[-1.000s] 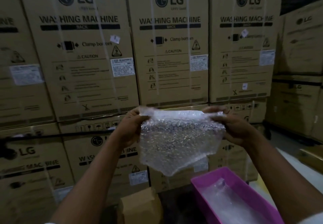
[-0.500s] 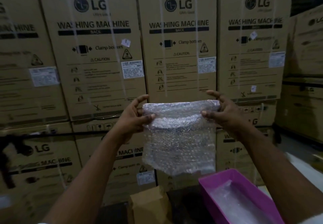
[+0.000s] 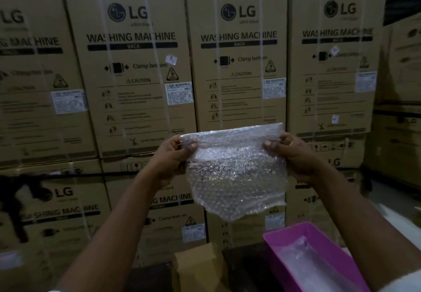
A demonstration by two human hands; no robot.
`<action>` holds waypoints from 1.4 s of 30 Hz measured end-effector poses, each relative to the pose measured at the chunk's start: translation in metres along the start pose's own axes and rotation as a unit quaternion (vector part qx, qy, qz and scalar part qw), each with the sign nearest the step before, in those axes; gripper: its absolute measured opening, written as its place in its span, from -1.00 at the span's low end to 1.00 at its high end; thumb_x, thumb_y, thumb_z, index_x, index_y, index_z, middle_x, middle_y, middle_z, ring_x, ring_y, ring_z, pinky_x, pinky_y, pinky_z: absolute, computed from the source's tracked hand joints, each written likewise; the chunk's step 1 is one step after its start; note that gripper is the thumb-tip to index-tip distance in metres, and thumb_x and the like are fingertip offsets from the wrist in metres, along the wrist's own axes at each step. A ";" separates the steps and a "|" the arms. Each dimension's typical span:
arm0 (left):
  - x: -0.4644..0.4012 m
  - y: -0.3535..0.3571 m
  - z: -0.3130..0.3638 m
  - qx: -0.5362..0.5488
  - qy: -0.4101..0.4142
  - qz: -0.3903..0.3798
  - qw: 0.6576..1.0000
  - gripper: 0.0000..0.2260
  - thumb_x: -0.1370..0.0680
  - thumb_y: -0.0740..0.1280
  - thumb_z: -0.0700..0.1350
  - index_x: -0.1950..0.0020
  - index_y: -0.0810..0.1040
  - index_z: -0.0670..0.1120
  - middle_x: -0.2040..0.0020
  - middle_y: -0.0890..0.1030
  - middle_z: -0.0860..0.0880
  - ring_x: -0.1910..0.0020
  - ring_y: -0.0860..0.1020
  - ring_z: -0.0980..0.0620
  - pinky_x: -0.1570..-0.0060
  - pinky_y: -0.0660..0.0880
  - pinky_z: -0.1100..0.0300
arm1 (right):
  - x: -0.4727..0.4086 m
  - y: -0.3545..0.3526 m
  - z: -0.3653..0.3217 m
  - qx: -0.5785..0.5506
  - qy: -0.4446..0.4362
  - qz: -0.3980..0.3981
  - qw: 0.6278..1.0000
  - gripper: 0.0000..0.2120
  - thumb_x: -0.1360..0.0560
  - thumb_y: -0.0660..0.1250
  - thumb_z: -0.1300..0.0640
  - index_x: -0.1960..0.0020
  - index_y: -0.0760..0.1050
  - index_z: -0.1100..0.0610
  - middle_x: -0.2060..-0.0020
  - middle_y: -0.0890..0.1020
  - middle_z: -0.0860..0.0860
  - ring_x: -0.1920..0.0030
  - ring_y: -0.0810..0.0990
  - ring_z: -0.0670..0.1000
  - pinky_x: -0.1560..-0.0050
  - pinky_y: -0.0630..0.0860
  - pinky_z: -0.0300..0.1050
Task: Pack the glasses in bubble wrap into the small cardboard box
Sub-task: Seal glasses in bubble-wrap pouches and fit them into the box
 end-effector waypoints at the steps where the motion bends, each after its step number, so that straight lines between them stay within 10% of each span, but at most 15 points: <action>1: 0.000 -0.001 0.000 0.004 0.000 -0.003 1.000 -0.78 -0.53 0.34 -0.20 -0.16 0.52 -0.20 -0.01 0.61 -0.17 0.21 0.58 0.00 0.27 0.56 0.10 | 0.001 0.003 -0.001 0.006 0.002 -0.020 1.000 -0.49 -0.33 0.50 0.18 -0.24 0.44 0.12 -0.13 0.56 0.15 -0.06 0.62 0.14 0.01 0.62 0.12; 6: 0.003 -0.002 0.006 0.011 0.009 -0.007 1.000 -0.87 -0.51 0.36 -0.27 -0.04 0.55 -0.15 0.04 0.66 -0.11 0.14 0.61 -0.05 0.19 0.56 0.03 | 0.002 0.011 -0.006 0.013 -0.010 -0.062 0.998 -0.58 -0.46 0.30 0.38 -0.31 0.43 0.25 -0.13 0.60 0.22 -0.16 0.57 0.25 0.07 0.61 -0.02; 12: 0.014 0.003 0.020 0.089 0.018 -0.070 0.993 -0.77 -0.54 0.20 -0.30 0.20 0.57 -0.09 -0.24 0.61 -0.07 -0.21 0.57 -0.14 -0.14 0.46 -0.24 | 0.007 0.020 -0.023 0.041 -0.045 -0.125 0.990 -0.83 -0.22 0.51 0.26 0.19 0.65 0.23 -0.21 0.60 0.08 -0.23 0.57 0.07 0.00 0.60 -0.07; 15: 0.020 0.007 0.022 0.194 -0.006 -0.121 0.973 -0.68 -0.54 0.11 -0.04 -0.13 0.58 -0.07 -0.37 0.49 -0.15 -0.23 0.50 -0.29 -0.04 0.51 -0.10 | 0.007 0.021 -0.031 0.145 -0.103 -0.126 0.976 -0.89 -0.33 0.39 0.41 0.17 0.63 0.29 -0.24 0.59 0.05 -0.29 0.52 0.00 -0.07 0.57 -0.15; 18: 0.020 0.005 0.011 0.205 -0.065 -0.105 0.971 -0.29 -0.41 0.22 0.40 -0.42 0.35 0.00 -0.29 0.51 -0.15 0.18 0.64 -0.16 0.30 0.59 0.08 | 0.008 0.027 -0.040 0.223 -0.157 -0.146 0.951 -0.85 -0.35 0.32 0.48 0.15 0.60 0.32 -0.26 0.57 0.03 -0.33 0.47 -0.04 -0.15 0.50 -0.26; 21: 0.021 0.009 -0.001 0.152 -0.121 -0.108 0.975 -0.07 -0.18 0.62 0.15 -0.46 0.34 -0.04 -0.40 0.41 -0.19 0.24 0.67 -0.08 0.30 0.62 0.12 | 0.011 0.036 -0.046 0.263 -0.181 -0.176 0.931 -0.83 -0.38 0.31 0.47 0.15 0.61 0.28 -0.28 0.55 0.06 -0.36 0.45 -0.04 -0.24 0.45 -0.24; 26: 0.015 0.009 -0.005 0.098 -0.099 -0.089 0.986 -0.57 -0.41 0.42 -0.37 -0.25 0.52 -0.17 -0.18 0.60 -0.25 0.01 0.64 -0.14 0.05 0.64 0.00 | 0.009 0.035 -0.043 0.257 -0.132 -0.203 0.936 -0.52 -0.41 0.16 0.55 -0.25 0.48 0.24 -0.39 0.44 0.01 -0.42 0.37 -0.01 -0.42 0.32 0.07; 30: 0.011 -0.001 0.005 0.068 -0.028 -0.014 0.997 -0.59 -0.33 0.47 -0.35 -0.15 0.57 -0.14 -0.11 0.64 -0.19 0.02 0.66 -0.13 0.13 0.62 0.05 | 0.013 0.036 -0.035 -0.158 0.003 -0.298 0.941 -0.14 -0.35 0.43 0.20 -0.52 0.08 -0.08 -0.52 0.09 0.18 -0.15 0.52 0.31 0.00 0.60 0.12; 34: 0.014 0.001 0.011 0.037 -0.008 0.023 0.999 -0.64 -0.35 0.49 -0.29 -0.13 0.57 -0.20 -0.03 0.68 -0.17 0.06 0.68 -0.11 0.17 0.62 0.06 | -0.001 0.015 0.004 -0.006 0.027 -0.152 0.988 0.09 -0.06 0.67 -0.03 -0.45 0.18 -0.27 -0.44 0.23 0.06 -0.32 0.42 0.31 -0.09 0.53 0.27; 42: 0.013 0.002 0.008 0.032 -0.029 0.000 0.999 -0.68 -0.39 0.45 -0.29 -0.13 0.54 -0.27 0.06 0.69 -0.14 0.14 0.68 -0.04 0.22 0.61 0.11 | -0.010 0.008 0.008 0.071 0.013 -0.078 0.994 -0.35 -0.18 0.62 0.05 -0.15 0.48 0.30 0.08 0.65 0.14 0.08 0.65 0.09 0.08 0.59 0.04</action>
Point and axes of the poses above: each hand's wrist, its own x-axis away from the middle knuckle, its own y-axis out of the palm, z = x × y, the point moved 7 cm from there along -x, towards the middle knuckle
